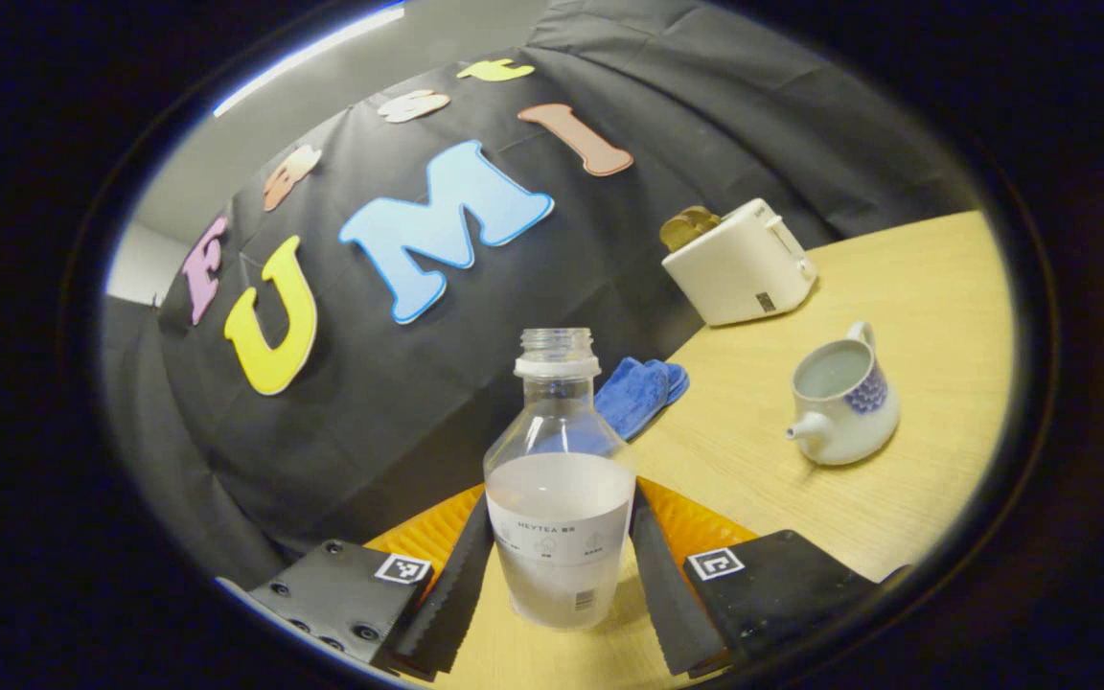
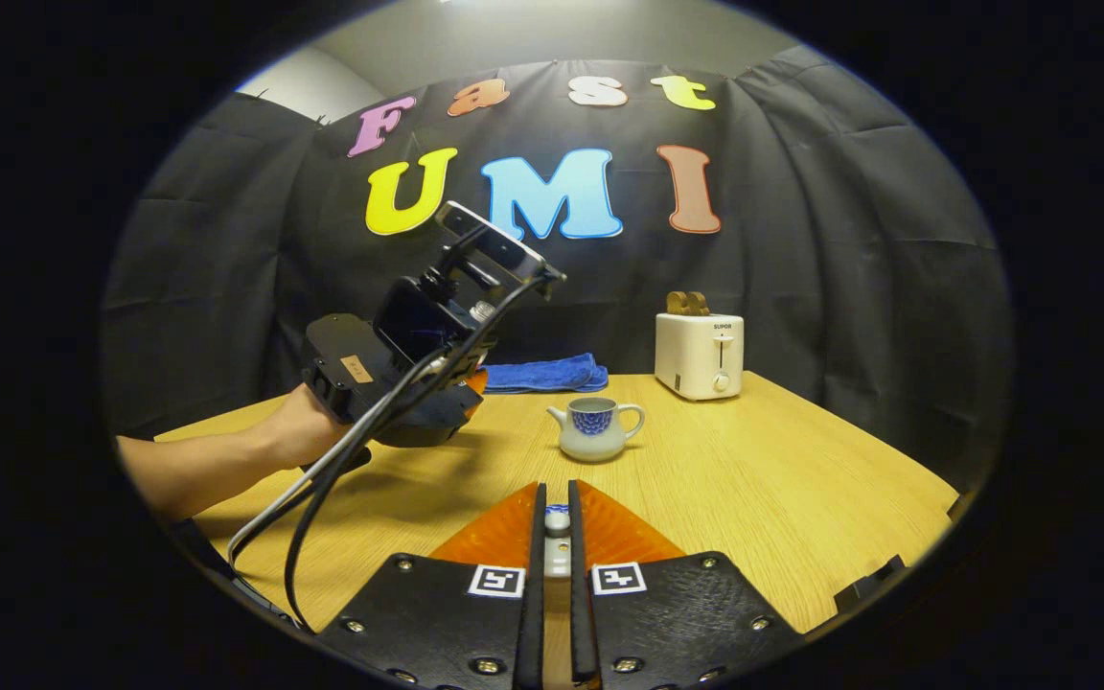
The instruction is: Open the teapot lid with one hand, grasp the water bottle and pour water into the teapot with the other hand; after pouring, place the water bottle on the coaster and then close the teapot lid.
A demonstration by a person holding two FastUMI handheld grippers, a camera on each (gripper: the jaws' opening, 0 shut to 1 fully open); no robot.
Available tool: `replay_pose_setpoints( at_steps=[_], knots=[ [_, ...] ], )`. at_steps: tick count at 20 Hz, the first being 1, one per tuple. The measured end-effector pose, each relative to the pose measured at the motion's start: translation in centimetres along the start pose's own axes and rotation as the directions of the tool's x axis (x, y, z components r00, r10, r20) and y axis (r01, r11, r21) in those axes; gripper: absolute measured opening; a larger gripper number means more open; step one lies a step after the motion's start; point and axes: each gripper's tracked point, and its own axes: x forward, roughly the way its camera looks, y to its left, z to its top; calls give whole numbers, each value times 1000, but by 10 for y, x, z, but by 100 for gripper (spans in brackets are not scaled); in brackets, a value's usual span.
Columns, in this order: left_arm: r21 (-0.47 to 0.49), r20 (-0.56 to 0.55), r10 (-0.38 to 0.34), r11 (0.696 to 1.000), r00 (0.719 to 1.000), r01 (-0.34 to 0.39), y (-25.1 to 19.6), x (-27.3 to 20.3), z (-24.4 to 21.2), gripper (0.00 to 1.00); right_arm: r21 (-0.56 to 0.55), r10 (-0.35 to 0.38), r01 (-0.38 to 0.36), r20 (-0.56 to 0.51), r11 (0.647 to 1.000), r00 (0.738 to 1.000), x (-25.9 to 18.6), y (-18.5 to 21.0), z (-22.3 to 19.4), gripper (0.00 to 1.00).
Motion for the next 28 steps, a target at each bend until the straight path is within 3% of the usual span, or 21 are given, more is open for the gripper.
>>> replay_pose_setpoints(
  at_steps=[3, 5, 8, 12, 15, 21, 26, 28],
  knots=[
    [148, 3, -27, 989, 1000, 26, -19, 2, 10, 87, 22, 11, -11, -5, 1000, 1000, -6, 3, -1, 11],
    [197, 1, -44, 980, 999, 43, -28, 4, 12, 87, 22, 10, -10, 2, 1000, 1000, -11, 2, 1, 11],
    [337, -18, -54, 940, 998, 57, -41, 8, 12, 87, 26, 6, -6, 6, 1000, 1000, -14, 0, 1, 11],
    [430, -38, -81, 898, 996, 89, -53, 11, 14, 87, 26, 11, -11, 4, 1000, 1000, -14, 1, 1, 11],
    [540, -56, -94, 835, 994, 109, -66, 16, 15, 87, 32, 9, -9, -1, 999, 1000, -14, -1, 0, 11],
    [659, -130, -122, 731, 984, 178, -80, 20, 8, 87, 46, 8, -7, -20, 999, 1000, -13, -5, -5, 11],
    [711, -130, -118, 681, 984, 175, -86, 22, 14, 87, 51, 11, -9, -35, 999, 999, -11, -7, -10, 11],
    [750, -132, -104, 640, 986, 168, -83, 23, 18, 87, 53, 8, -6, -36, 999, 999, -11, -7, -10, 11]
  ],
)
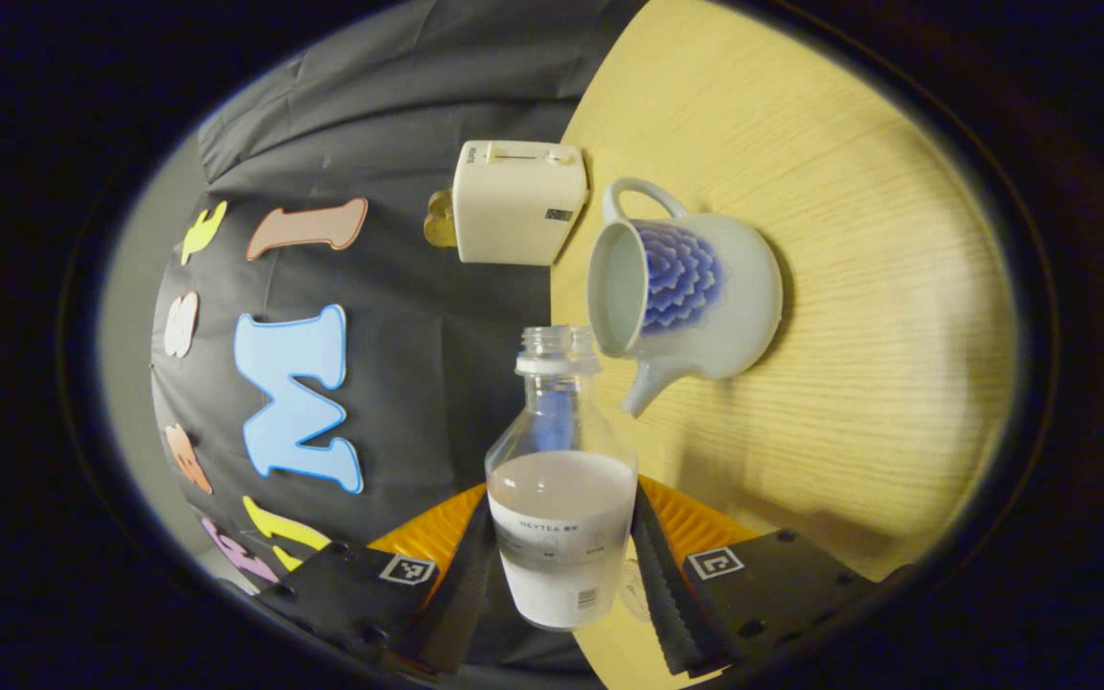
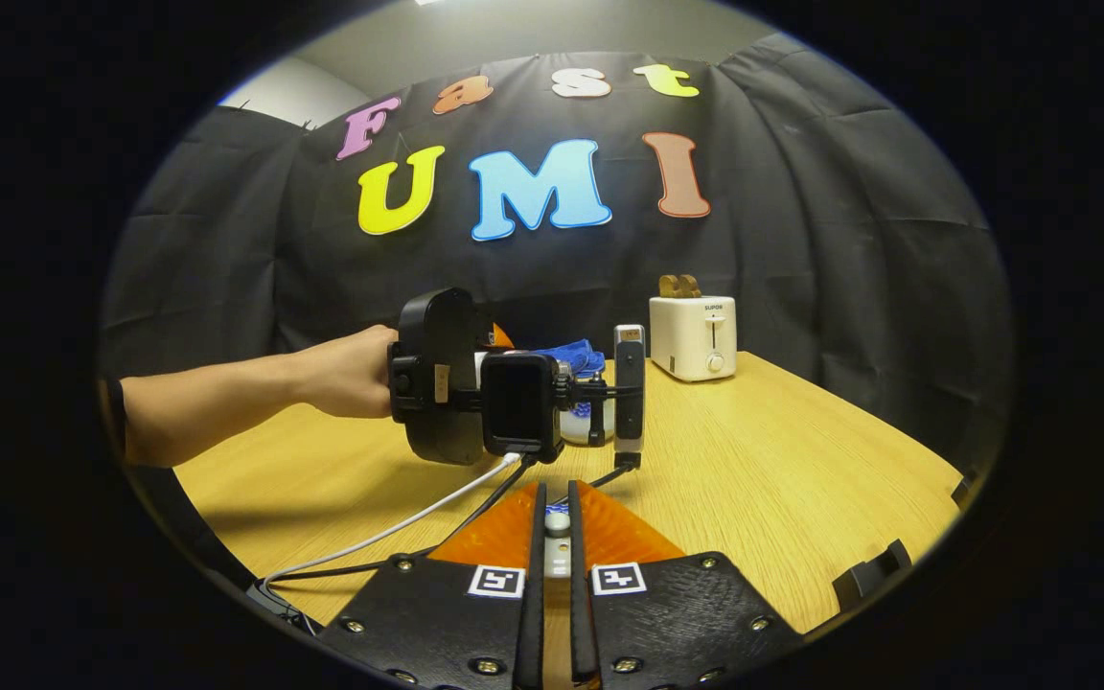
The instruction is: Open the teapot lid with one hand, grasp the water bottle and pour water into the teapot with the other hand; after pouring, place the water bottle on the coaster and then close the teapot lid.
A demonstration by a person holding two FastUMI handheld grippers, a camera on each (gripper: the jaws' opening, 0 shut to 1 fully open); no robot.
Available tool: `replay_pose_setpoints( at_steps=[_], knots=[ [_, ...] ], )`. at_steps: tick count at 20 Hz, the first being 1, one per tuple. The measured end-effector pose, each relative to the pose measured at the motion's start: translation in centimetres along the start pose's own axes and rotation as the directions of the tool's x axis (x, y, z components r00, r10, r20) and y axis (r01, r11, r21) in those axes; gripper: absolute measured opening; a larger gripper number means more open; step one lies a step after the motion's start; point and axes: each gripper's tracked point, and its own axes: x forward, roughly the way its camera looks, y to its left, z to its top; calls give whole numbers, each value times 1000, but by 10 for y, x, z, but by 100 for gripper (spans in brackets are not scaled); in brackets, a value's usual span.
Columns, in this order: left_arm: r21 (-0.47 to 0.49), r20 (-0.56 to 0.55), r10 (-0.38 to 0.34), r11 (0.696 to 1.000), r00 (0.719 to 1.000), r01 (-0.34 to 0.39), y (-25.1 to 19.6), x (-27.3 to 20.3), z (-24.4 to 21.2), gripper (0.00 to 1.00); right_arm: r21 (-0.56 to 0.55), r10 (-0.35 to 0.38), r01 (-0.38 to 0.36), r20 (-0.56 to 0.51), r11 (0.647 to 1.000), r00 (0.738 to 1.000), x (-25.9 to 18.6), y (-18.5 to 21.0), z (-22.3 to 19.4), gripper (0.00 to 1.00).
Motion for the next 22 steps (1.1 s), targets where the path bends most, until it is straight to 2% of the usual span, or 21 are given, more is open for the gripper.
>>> replay_pose_setpoints(
  at_steps=[6, 9, 22],
  knots=[
    [109, -7, -12, 994, 1000, 12, 7, -5, 5, 87, 9, -4, 4, -2, 1000, 1000, 0, -3, 0, 11],
    [188, -32, -30, 982, 999, 35, 11, -3, 2, 87, 8, -7, 6, 7, 1000, 1000, -1, -4, 3, 11],
    [339, -70, -50, 938, 996, 71, 18, 1, 3, 88, 32, -23, 23, 7, 999, 1000, -2, -14, 1, 11]
  ],
)
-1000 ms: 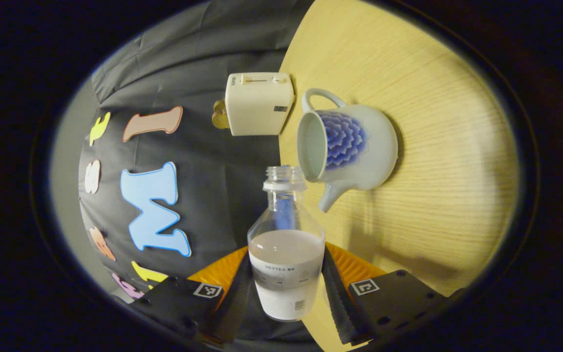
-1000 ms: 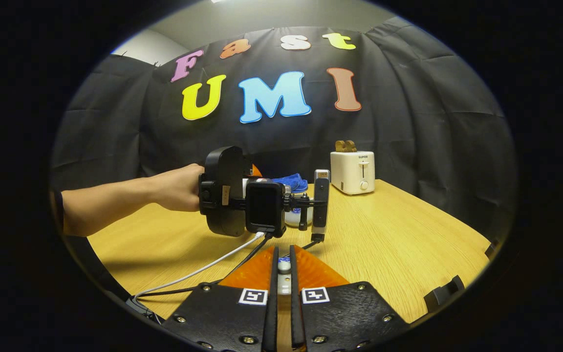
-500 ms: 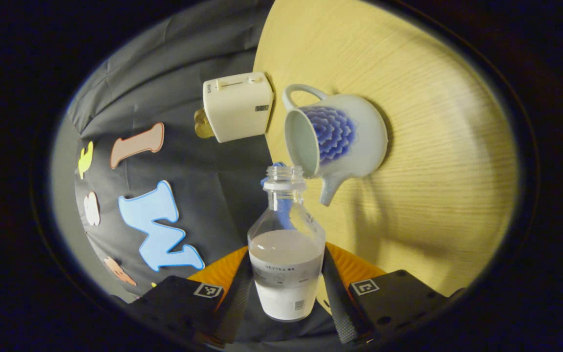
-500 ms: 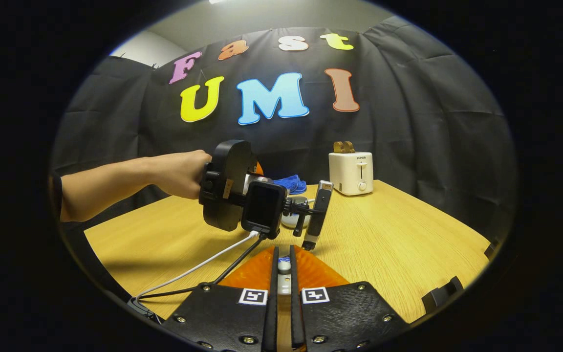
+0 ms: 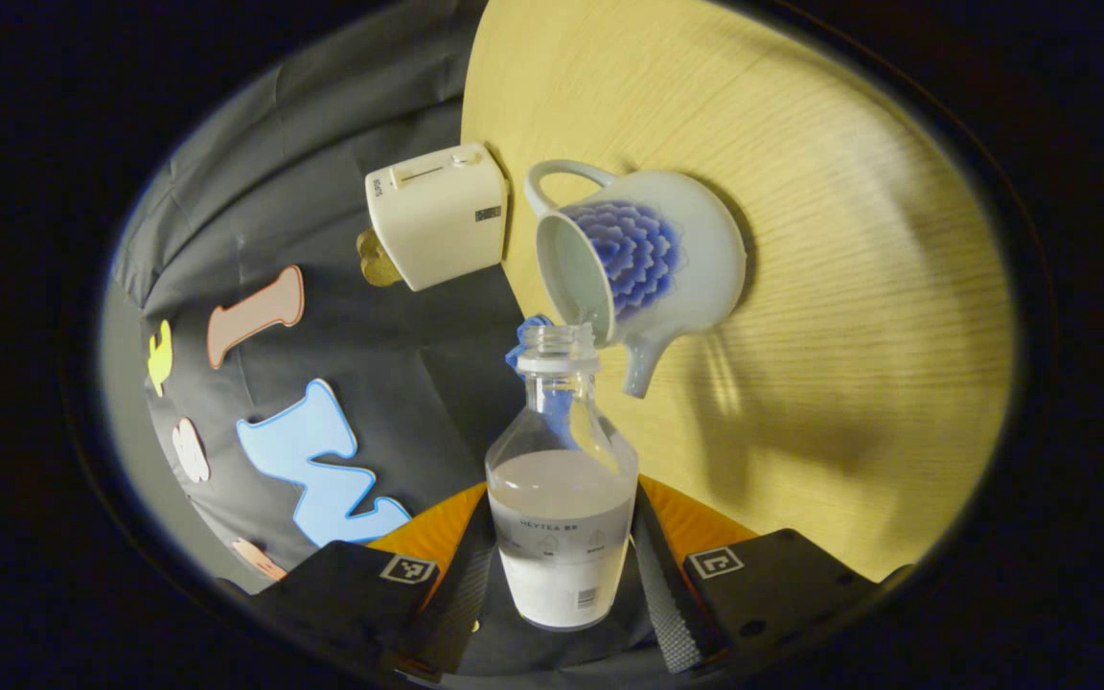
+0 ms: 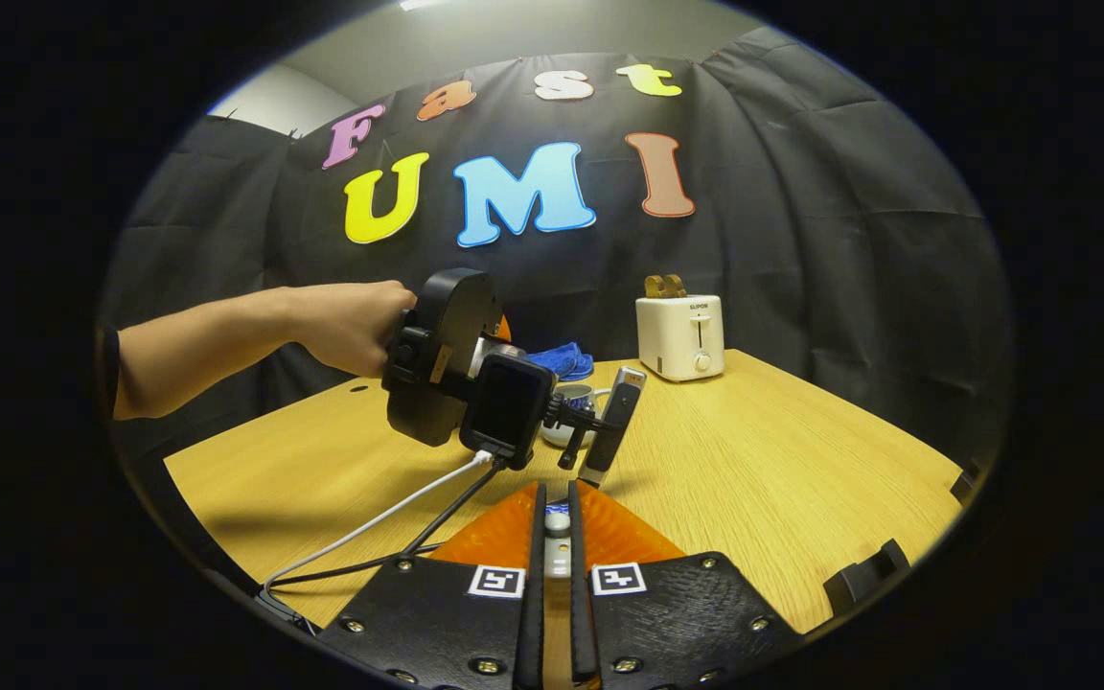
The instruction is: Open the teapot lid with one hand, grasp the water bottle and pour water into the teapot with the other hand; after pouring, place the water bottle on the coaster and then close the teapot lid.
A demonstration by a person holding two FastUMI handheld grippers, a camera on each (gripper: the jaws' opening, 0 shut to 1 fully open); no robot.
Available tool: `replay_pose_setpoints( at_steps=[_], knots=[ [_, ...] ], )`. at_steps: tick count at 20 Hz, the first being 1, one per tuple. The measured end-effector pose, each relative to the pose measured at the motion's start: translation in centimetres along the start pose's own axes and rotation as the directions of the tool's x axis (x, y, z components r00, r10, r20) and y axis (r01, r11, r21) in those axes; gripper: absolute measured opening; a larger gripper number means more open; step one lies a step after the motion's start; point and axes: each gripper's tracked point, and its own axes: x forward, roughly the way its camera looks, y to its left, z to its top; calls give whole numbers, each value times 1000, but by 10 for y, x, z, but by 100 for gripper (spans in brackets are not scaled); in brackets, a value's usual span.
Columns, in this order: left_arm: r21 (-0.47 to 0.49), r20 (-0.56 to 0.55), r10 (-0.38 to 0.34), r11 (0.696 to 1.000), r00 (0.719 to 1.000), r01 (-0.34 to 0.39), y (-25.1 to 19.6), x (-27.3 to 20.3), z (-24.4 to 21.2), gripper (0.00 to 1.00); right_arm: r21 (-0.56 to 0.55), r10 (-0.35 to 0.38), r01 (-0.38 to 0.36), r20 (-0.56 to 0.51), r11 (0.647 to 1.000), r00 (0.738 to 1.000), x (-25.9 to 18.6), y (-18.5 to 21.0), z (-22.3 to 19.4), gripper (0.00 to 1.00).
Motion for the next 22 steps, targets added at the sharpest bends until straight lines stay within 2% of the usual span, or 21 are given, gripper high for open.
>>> replay_pose_setpoints(
  at_steps=[5, 12, 22],
  knots=[
    [37, -6, -3, 999, 1000, 3, 2, -1, 1, 88, 9, 8, -8, -13, 1000, 1000, 1, 1, -4, 11],
    [168, -12, 6, 986, 1000, -4, 14, -4, 7, 88, 20, -2, 3, -18, 1000, 1000, 0, -6, -6, 11],
    [232, -7, 49, 972, 999, -46, 17, -5, 9, 88, 19, -5, 5, -22, 1000, 1000, -1, -8, -7, 11]
  ],
)
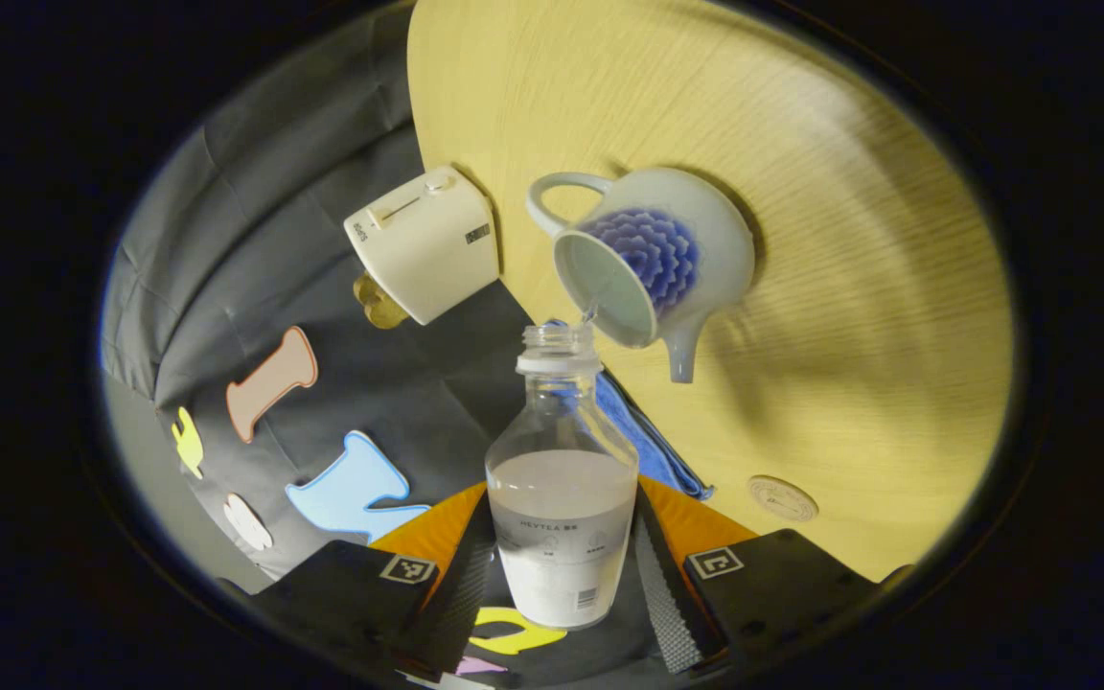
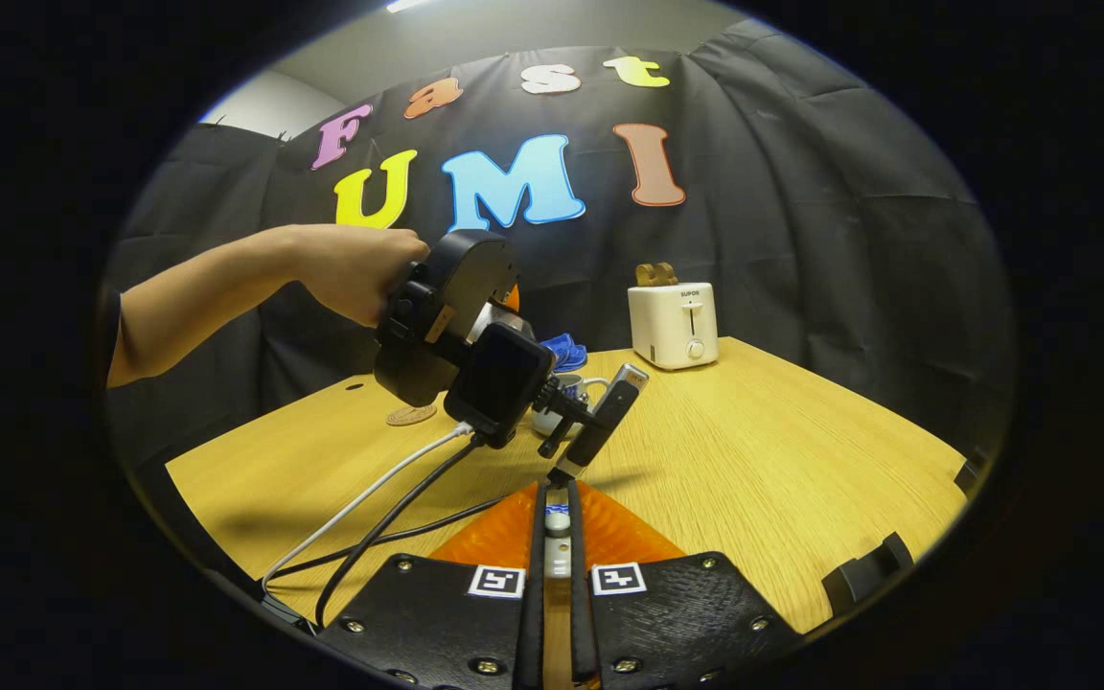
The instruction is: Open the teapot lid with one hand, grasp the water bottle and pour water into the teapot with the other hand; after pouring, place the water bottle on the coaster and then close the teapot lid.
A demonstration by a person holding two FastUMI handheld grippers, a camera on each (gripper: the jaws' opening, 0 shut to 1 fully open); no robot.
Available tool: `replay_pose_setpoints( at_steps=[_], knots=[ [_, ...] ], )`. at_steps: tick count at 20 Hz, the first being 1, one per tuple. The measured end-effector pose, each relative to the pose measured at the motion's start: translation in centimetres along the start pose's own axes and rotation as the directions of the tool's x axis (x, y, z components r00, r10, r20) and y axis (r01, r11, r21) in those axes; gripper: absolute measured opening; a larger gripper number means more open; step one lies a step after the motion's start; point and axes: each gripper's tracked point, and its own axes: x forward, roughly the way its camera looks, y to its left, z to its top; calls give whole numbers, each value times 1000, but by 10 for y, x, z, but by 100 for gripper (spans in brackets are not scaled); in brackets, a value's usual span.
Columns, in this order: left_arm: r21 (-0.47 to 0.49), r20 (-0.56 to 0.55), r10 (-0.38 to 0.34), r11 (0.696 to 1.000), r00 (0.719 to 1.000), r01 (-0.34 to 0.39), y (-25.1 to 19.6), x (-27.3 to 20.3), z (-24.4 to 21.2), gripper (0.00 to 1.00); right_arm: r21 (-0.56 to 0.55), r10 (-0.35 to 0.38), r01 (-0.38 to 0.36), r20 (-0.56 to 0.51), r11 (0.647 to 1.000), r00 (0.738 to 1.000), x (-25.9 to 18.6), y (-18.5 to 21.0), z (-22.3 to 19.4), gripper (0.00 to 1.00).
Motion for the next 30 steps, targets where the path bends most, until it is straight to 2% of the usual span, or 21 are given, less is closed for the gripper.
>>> replay_pose_setpoints(
  at_steps=[9, 14, 16, 18, 20, 21, 22, 24, 26, 28, 30],
  knots=[
    [-21, 24, -29, 999, 999, 30, -1, 1, -1, 87, -2, 6, -6, -8, 1000, 1000, 3, 2, 1, 11],
    [-113, 77, -38, 993, 996, 47, -5, 3, 4, 87, 1, 10, -10, -5, 1000, 1000, 2, 4, 3, 11],
    [-170, 94, -22, 985, 995, 37, -8, 8, 2, 87, 4, 7, -7, 2, 1000, 1000, 1, 3, 5, 11],
    [-274, 142, 5, 961, 990, 34, -11, 11, 5, 88, 5, 0, 0, 16, 1000, 1000, 0, 2, 10, 11],
    [-456, 179, 61, 889, 982, 28, -13, 9, 7, 88, 0, -14, 14, 46, 1000, 999, 1, -2, 21, 11],
    [-543, 177, 99, 840, 979, 13, -12, 5, -1, 87, -5, -16, 16, 53, 1000, 998, 2, -3, 24, 11],
    [-594, 175, 113, 804, 978, 13, -12, 2, -8, 88, -7, -16, 16, 59, 1000, 998, 4, -2, 27, 11],
    [-713, 169, 131, 701, 977, 29, -21, -5, -22, 88, -29, -11, 13, 74, 999, 997, 10, 0, 34, 11],
    [-770, 142, 151, 638, 978, 13, -21, -1, -32, 88, -48, -6, 10, 82, 999, 997, 18, 3, 41, 11],
    [-867, 123, 186, 498, 975, 15, -22, 5, -43, 88, -62, 2, 3, 79, 998, 997, 26, 6, 44, 11],
    [-923, 88, 201, 385, 976, 4, -26, 10, -50, 87, -66, 14, -10, 56, 998, 998, 36, 10, 41, 11]
  ],
)
